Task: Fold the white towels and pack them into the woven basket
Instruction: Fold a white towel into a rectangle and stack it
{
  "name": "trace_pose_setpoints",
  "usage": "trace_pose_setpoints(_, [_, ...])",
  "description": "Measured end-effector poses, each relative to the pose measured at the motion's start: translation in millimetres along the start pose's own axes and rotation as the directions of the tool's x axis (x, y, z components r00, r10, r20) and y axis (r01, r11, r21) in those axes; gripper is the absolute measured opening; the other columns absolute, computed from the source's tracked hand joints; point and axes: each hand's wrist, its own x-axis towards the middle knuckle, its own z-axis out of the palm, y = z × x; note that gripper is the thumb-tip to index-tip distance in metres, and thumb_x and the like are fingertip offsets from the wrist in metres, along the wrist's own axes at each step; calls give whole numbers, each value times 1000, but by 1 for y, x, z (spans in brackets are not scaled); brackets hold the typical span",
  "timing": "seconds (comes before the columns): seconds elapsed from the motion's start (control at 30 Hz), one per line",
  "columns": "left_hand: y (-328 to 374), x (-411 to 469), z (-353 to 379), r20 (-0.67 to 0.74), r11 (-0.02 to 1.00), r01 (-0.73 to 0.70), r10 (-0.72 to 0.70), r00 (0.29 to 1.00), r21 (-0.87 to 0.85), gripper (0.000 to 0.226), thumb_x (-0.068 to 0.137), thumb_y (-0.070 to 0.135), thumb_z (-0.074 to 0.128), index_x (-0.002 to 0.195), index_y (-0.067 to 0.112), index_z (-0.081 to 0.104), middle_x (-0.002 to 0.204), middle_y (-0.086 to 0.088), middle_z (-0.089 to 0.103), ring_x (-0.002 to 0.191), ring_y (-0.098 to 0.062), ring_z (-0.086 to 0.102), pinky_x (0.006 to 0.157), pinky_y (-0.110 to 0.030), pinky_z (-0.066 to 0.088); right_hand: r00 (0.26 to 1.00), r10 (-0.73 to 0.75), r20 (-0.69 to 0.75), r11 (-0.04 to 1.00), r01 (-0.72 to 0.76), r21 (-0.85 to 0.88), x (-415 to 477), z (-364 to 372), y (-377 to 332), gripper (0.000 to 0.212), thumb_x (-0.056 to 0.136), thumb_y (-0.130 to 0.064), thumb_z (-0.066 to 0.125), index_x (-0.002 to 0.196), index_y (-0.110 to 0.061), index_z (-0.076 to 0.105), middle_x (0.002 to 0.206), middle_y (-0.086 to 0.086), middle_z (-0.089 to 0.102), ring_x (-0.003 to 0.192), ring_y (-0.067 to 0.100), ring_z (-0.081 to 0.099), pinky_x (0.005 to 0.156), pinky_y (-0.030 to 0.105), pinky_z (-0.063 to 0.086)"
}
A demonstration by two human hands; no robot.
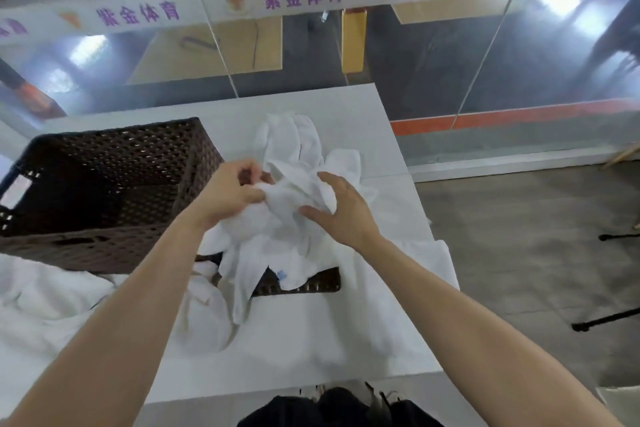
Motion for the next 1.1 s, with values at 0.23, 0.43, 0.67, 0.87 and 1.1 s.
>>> trace_pose_setpoints(0.23, [-18,-11,-44,73,991,-125,122,990,39,61,64,20,90,118,35,66,111,-3,70,91,-24,67,87,-38,57,984,-18,176,999,13,33,40,20,-83,17,99,-41,72,98,-28,61,83,-10,62,75,10,58,69,30,41])
trace_pose_setpoints(0.43, [-43,-4,-56,343,981,29,-95,934,191,66,73,29,100,130,34,66,119,13,75,110,-7,72,94,-30,59,987,-57,148,984,31,173,56,-5,-125,18,97,-49,71,109,-36,69,103,-7,72,98,21,68,85,39,56])
trace_pose_setpoints(0.67, [-12,38,-67,-128,987,-99,82,988,-128,35,85,32,86,92,10,60,84,-8,69,76,-16,61,71,-35,42,984,134,-113,937,-89,338,71,-57,-131,14,107,-27,58,118,-22,64,105,-3,68,97,25,67,78,35,51])
trace_pose_setpoints(0.87, [60,76,-78,-231,972,-221,234,944,82,28,107,39,64,102,17,48,86,3,54,76,-18,50,63,-34,37,983,183,-8,978,-181,106,85,-94,-113,68,70,-65,91,115,-20,68,104,-13,66,92,10,63,77,29,47])
trace_pose_setpoints(1.1, [92,109,-89,474,675,-269,-137,870,687,38,73,56,94,92,39,66,104,14,71,95,-10,67,89,-34,56,953,151,261,974,-98,-206,123,-138,-113,45,90,-53,80,76,-13,65,67,-9,58,62,15,50,58,30,35])
